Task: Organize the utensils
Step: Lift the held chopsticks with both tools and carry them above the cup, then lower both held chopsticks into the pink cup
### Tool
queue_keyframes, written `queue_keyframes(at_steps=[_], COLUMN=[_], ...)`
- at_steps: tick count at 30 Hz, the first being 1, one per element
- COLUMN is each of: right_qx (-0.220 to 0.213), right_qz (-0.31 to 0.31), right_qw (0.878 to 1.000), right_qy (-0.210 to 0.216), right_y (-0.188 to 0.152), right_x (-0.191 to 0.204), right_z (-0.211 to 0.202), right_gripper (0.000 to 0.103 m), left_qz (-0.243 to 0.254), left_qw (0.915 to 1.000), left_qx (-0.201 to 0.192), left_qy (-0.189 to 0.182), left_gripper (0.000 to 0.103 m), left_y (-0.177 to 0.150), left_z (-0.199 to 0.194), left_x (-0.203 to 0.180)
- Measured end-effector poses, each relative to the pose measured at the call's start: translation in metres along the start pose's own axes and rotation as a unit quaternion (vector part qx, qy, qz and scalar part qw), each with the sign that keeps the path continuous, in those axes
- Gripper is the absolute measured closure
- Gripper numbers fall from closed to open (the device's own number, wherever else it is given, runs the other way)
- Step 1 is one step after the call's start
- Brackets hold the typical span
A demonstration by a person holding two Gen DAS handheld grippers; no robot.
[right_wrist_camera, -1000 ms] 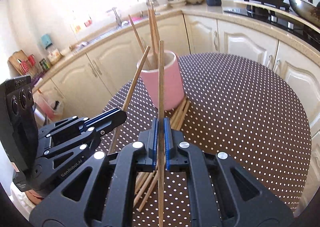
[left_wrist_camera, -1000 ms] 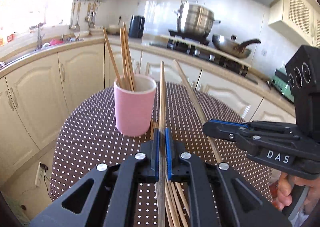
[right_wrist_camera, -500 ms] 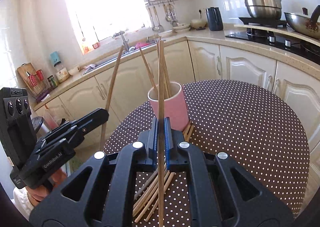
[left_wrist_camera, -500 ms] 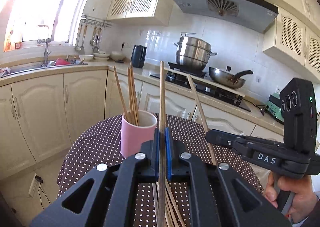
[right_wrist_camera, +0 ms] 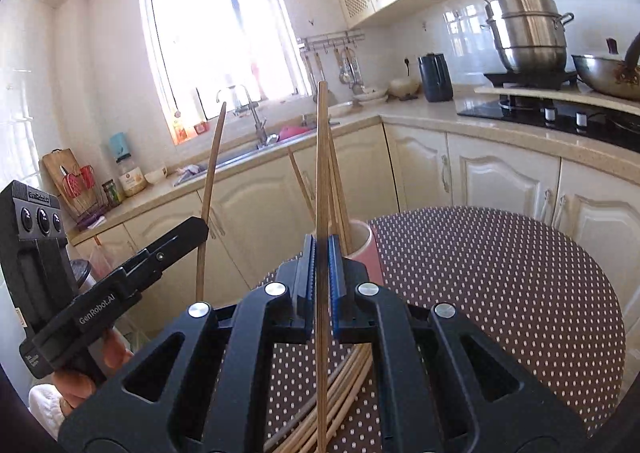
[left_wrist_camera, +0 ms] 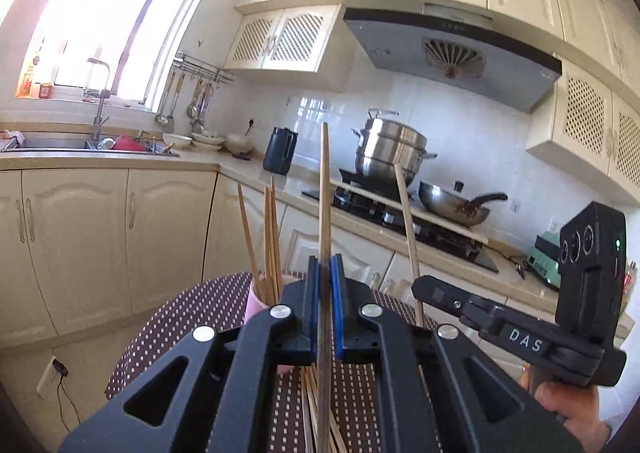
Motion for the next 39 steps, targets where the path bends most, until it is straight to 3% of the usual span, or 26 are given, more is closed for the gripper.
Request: queue_keyframes(at_steps=[9, 17, 25, 32, 39], right_qx=[-0.08, -0.121, -0.115, -0.099, -0.112], right_qz=[-0.016, -0.024, -0.014, -0.018, -0.021], right_qw=[0.997, 0.992, 0.993, 0.995, 0.993], right_qy=[0.011, 0.012, 0.015, 0.013, 0.018], right_y=[0.046, 0.074, 0.061, 0.044, 0.047], right_x=[0.001, -0.007, -0.027, -0.031, -0.028], right_z=[0.045, 0.095, 0.128, 0.13, 0.121], right_gripper=[0.097, 0.096, 0.096, 0.096, 0.096], left_qz=[-0.029, -0.035, -0.035, -0.037, -0.015], left_qw=[0.9967, 0.9944, 0.9941, 0.9944, 0.9898], left_qx=[-0.074, -0.096, -0.091, -0.086, -0.133], left_qy=[0.016, 0.025, 0.048, 0.051, 0.048], left_gripper=[0.097, 0.097, 0.097, 0.097, 0.097], left_y=[0.038, 0.054, 0.04, 0.031, 0.046], left_z=[0.049, 0.107, 0.147, 0.149, 0.139], left_x=[0.02, 0.031, 0.043, 0.044, 0.029])
Point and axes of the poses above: each gripper's, at about its wrist camera, not at the fingertips, and z roughly the way its jaws point, x to its left, y to its top, the point moved 2 cm from there along z, roughly the way its jaws point, and after that the axes turned 3 degrees about z, right-handed, at the moved point
